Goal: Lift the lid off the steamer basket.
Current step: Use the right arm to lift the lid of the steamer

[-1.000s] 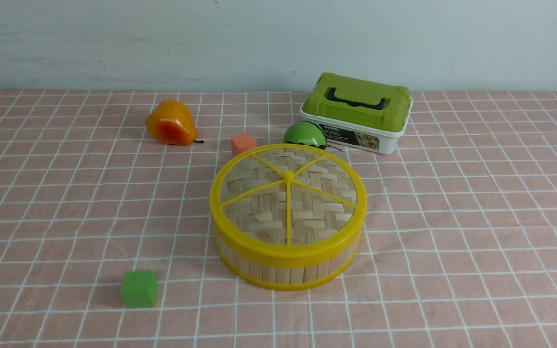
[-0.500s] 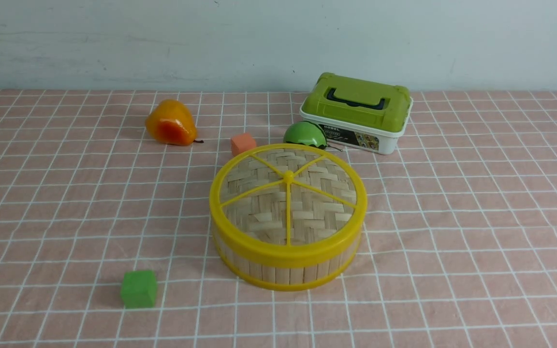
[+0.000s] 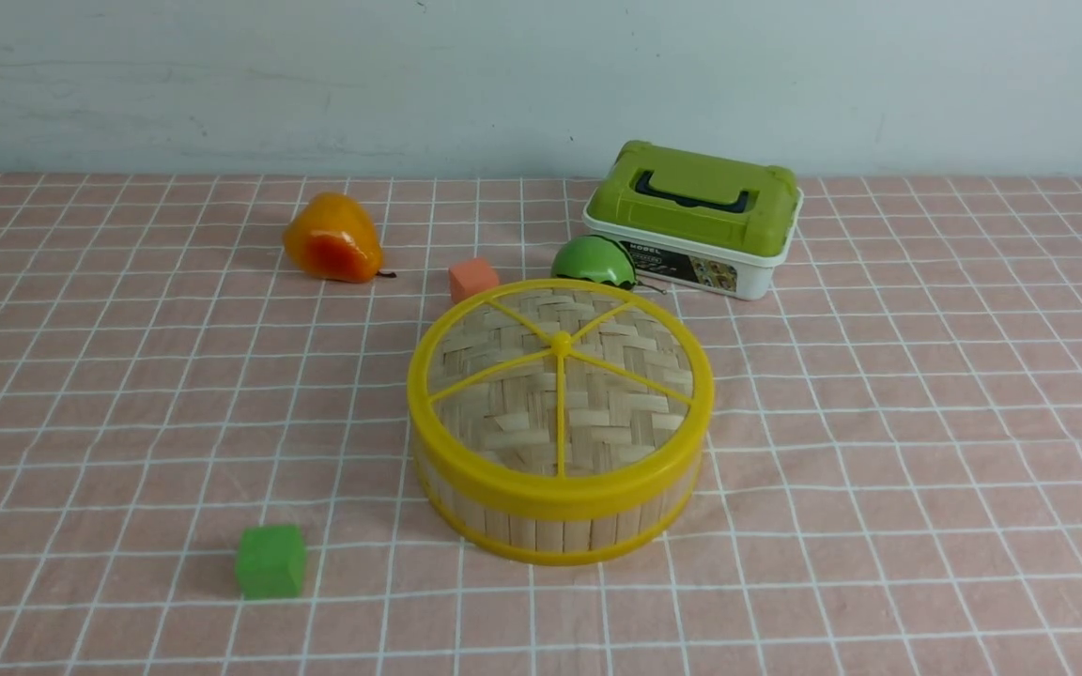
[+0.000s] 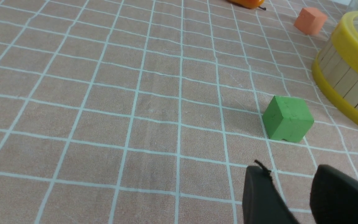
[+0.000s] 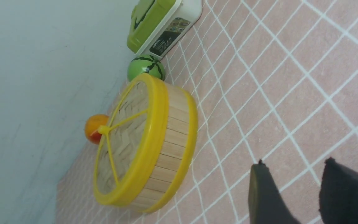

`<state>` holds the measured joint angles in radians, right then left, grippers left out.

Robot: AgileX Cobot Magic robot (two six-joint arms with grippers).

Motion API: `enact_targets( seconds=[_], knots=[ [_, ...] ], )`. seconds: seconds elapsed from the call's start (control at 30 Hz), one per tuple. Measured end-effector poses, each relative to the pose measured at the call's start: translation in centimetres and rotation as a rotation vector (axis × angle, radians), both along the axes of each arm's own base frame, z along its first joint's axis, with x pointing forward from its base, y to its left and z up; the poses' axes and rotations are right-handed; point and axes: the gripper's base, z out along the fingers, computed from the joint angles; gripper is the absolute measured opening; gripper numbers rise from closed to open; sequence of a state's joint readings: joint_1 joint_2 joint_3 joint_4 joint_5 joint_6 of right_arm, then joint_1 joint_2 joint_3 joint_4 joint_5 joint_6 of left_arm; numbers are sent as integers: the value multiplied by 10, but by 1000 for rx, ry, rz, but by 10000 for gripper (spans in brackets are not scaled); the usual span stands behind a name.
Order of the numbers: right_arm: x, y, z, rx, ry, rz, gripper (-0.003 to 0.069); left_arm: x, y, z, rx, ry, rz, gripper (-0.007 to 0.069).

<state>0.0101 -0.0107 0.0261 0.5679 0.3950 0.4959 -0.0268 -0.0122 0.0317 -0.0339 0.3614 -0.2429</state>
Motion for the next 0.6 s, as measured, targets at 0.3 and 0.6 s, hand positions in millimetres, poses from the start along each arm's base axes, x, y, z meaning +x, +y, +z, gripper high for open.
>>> enact_targets(
  seconds=[0.3,0.6],
  knots=[
    [-6,0,89,-482,-102,136,25,0,0,0,0,0,0,239],
    [49,-4,215,-974,156,447,-20,0,0,0,0,0,0,239]
  ],
)
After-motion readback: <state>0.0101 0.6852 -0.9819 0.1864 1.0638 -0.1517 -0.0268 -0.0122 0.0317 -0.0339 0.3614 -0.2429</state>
